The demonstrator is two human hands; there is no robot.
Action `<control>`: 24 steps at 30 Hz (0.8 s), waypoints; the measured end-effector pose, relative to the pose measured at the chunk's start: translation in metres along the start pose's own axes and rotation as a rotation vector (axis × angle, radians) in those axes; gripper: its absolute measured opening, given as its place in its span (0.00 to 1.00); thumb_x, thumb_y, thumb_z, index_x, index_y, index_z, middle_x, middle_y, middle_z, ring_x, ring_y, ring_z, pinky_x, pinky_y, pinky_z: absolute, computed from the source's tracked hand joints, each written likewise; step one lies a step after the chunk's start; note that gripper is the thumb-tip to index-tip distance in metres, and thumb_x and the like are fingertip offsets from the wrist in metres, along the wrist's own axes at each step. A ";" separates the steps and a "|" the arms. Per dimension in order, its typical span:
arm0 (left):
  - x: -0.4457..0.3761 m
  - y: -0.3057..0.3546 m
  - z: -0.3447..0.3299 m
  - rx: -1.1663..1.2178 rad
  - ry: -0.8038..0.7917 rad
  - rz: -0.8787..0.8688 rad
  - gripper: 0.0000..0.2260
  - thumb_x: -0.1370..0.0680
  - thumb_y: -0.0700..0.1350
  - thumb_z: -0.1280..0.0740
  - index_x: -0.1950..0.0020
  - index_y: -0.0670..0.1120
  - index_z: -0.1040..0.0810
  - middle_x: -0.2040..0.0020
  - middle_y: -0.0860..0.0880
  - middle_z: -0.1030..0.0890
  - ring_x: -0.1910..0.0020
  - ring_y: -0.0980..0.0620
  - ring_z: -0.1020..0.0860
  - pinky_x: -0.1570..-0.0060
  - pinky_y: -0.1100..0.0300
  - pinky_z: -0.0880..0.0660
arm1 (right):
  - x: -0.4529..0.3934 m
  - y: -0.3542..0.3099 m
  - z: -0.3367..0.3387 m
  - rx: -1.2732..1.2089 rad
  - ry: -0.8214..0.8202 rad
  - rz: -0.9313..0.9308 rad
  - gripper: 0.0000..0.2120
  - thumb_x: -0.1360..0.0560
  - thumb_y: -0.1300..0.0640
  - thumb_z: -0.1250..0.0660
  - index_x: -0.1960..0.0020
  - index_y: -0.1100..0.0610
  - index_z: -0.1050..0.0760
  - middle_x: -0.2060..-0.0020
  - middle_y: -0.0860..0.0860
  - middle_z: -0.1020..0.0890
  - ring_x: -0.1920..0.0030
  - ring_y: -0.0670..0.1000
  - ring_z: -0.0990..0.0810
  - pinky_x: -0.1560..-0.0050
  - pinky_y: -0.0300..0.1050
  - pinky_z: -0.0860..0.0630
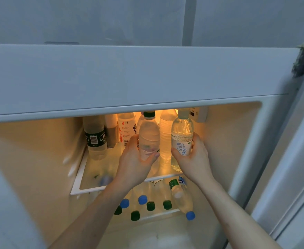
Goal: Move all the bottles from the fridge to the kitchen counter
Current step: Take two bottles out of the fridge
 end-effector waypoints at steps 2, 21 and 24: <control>0.000 0.000 0.000 0.010 -0.009 -0.006 0.24 0.26 0.58 0.25 0.38 0.62 0.37 0.44 0.63 0.28 0.46 0.61 0.27 0.52 0.62 0.30 | 0.003 -0.004 -0.001 0.015 0.003 0.003 0.27 0.30 0.49 0.22 0.35 0.49 0.28 0.47 0.47 0.23 0.46 0.47 0.23 0.54 0.36 0.28; 0.064 0.026 0.045 0.293 0.040 -0.034 0.30 0.26 0.51 0.22 0.33 0.70 0.36 0.42 0.76 0.26 0.41 0.77 0.28 0.51 0.75 0.27 | 0.057 -0.072 0.017 -0.276 -0.114 0.117 0.26 0.31 0.56 0.18 0.39 0.44 0.24 0.47 0.33 0.20 0.45 0.42 0.18 0.47 0.38 0.19; 0.087 0.032 0.064 0.302 0.075 -0.003 0.30 0.26 0.49 0.22 0.33 0.68 0.34 0.39 0.70 0.24 0.39 0.71 0.25 0.46 0.71 0.25 | 0.066 -0.088 0.023 -0.312 -0.154 0.160 0.23 0.32 0.59 0.18 0.41 0.47 0.22 0.49 0.33 0.19 0.48 0.42 0.17 0.50 0.33 0.22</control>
Point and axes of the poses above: each hand's wrist, its own x-axis away from the middle knuckle, its own z-axis out of the back of the hand, y = z × x, the point moved 9 cm from there along -x, towards the middle knuckle
